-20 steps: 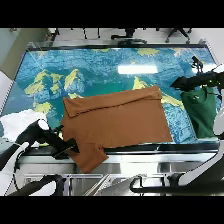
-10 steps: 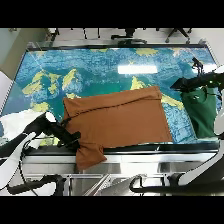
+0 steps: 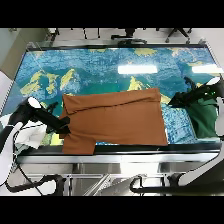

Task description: Fold the shirts.

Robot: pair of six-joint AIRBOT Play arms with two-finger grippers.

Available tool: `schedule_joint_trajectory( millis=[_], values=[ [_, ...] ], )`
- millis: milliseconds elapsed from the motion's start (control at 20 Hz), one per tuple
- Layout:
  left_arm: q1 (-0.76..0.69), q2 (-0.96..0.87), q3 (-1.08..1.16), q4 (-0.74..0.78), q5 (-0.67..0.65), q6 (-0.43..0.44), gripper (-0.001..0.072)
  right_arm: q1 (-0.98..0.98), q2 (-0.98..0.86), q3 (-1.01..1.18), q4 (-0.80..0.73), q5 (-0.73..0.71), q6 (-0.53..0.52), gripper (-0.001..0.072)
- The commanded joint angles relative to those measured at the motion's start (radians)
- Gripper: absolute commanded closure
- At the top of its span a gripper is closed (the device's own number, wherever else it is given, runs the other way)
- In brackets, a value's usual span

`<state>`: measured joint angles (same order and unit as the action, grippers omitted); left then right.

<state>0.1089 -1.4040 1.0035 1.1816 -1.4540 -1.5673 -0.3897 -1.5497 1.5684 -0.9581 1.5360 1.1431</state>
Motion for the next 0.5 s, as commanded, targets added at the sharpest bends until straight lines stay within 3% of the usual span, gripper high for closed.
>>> schedule_joint_trajectory(
  millis=[0,250,450],
  values=[
    [0.023,-0.001,0.046,0.002,-0.01,0.042,0.0679,-0.001,0.102,-0.174,-0.06,0.007,0.025,0.0346],
    [0.023,-0.001,0.046,0.004,-0.021,0.065,0.0679,0.0,0.36,-0.565,-0.119,-0.163,0.047,0.0345],
    [0.022,-0.001,0.046,0.0,-0.041,0.065,0.0679,0.001,0.419,-0.803,-0.057,-0.239,0.031,0.0346]
  ],
)
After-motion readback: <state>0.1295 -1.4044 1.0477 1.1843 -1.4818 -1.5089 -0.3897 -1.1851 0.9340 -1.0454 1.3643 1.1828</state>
